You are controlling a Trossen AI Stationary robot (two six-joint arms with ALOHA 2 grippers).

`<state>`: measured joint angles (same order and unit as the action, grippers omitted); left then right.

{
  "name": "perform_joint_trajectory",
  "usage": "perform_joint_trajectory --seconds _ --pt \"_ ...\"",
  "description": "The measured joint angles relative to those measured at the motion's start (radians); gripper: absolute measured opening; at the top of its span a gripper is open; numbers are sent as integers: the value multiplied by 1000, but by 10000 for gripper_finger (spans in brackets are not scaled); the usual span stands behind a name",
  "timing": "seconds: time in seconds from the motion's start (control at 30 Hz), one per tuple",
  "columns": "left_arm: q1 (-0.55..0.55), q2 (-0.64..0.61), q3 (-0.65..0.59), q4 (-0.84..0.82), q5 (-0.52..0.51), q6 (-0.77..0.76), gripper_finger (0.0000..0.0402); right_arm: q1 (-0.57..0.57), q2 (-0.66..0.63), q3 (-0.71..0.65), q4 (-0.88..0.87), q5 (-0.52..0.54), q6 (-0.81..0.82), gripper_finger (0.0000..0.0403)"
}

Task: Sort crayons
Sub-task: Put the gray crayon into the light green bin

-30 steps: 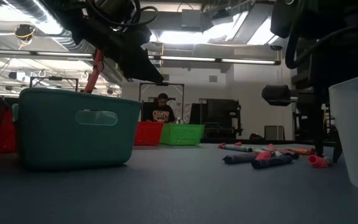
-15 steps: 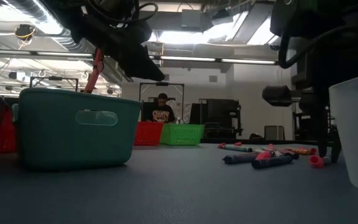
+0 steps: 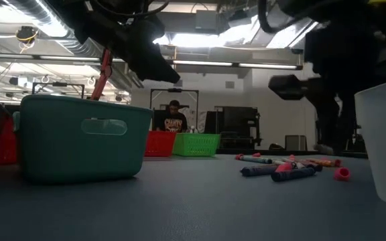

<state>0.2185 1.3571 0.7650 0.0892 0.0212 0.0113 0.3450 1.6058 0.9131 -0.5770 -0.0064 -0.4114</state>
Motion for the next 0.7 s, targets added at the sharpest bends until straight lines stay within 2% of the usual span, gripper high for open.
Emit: perform_joint_trajectory --seconds 0.17,0.37,0.53,0.7 --pt "-11 0 0 9 0 0 104 0 0 48 -6 41 -4 18" --pt "-33 0 0 30 -1 1 104 -42 0 104 -3 179 -94 19" --pt "-54 0 0 35 0 0 104 -114 -1 109 82 287 -175 19" --pt "-72 0 0 35 0 0 104 -180 -2 109 206 284 -294 19"
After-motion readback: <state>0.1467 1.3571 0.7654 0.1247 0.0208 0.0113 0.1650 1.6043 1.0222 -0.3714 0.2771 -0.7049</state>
